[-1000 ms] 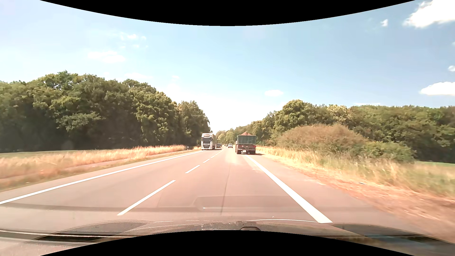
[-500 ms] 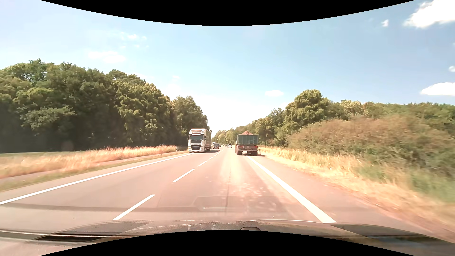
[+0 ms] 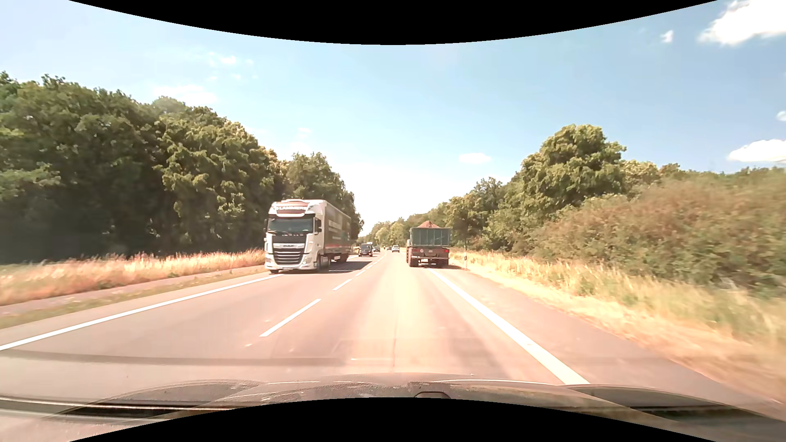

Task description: Follow the waypoints while adhering to traffic rules and regulations

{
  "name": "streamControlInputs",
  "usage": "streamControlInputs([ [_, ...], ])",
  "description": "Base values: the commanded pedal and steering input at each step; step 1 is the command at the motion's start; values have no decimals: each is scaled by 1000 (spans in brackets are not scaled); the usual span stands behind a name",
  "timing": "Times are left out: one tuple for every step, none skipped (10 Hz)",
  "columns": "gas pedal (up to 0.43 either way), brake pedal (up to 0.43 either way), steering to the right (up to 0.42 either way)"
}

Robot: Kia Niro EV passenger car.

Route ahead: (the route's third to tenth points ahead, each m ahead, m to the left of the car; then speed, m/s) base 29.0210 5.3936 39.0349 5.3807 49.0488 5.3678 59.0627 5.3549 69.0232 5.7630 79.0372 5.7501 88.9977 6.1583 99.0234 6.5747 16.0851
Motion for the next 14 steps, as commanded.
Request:
streamControlInputs([
  [0, 0, -2],
  [0, 0, -2],
  [0, 0, -2],
  [0, 0, -3],
  [0, 0, -3],
  [0, 0, -3],
  [0, 0, -4],
  [0, 0, -5],
  [0, 0, -5],
  [0, 0, -5],
  [0, 0, -5],
  [0, 0, -5],
  [0, 0, -5],
  [0, 0, -5],
])
